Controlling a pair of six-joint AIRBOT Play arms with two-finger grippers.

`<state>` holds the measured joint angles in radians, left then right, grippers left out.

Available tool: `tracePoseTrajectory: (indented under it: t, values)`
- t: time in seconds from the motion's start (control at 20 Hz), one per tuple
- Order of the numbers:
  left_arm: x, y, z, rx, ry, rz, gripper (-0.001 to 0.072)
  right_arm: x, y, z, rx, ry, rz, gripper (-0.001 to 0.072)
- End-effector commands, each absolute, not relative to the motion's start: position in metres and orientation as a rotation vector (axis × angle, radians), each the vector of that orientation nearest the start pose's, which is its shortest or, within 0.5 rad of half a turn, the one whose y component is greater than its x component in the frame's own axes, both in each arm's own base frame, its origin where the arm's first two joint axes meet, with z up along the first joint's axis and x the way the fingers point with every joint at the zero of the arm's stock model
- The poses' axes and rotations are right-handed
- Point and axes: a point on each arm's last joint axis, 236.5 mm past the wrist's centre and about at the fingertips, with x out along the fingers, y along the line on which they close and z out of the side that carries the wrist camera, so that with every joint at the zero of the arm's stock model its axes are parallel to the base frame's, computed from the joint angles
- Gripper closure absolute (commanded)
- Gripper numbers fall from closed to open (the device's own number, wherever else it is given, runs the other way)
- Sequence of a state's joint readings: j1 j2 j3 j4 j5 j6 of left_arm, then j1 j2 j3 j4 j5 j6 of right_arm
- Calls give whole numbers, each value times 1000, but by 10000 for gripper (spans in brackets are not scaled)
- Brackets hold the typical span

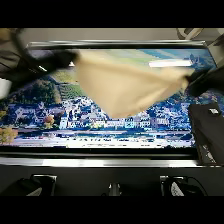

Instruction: Fold the shirts.

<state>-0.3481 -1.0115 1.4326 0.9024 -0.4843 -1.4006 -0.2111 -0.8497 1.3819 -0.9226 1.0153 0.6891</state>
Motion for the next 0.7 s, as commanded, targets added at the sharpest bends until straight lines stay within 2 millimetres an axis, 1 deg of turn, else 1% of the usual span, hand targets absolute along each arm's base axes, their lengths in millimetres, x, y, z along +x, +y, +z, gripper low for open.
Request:
tracePoseTrajectory:
  t: [0.0,0.05,0.1,0.15,0.25,0.35,0.45,0.5,0.55,0.6,0.65]
  values:
    - [273,-129,607,-457,-506,-591,684,246,53,553,-460,-384,177,692]
    - [251,-123,627,-459,-559,-604,684,225,59,565,-451,-420,181,692]
    - [232,-120,639,-460,-592,-622,684,214,65,567,-424,-424,202,692]
    - [221,-118,645,-463,-613,-631,684,210,69,563,-399,-406,227,692]
    - [215,-116,648,-437,-632,-624,684,214,76,550,-368,-349,277,692]
    - [217,-117,647,-410,-636,-613,684,226,79,536,-349,-290,309,692]
    - [226,-119,641,-358,-620,-586,684,240,80,521,-340,-229,336,692]
    - [233,-121,634,-317,-597,-571,684,247,80,513,-338,-197,349,692]
    - [242,-126,623,-262,-554,-558,684,254,80,505,-340,-163,359,692]
    - [254,-133,608,-207,-491,-549,685,264,78,492,-359,-116,366,692]
    - [271,-139,585,-157,-397,-539,685,276,74,476,-378,-52,372,692]
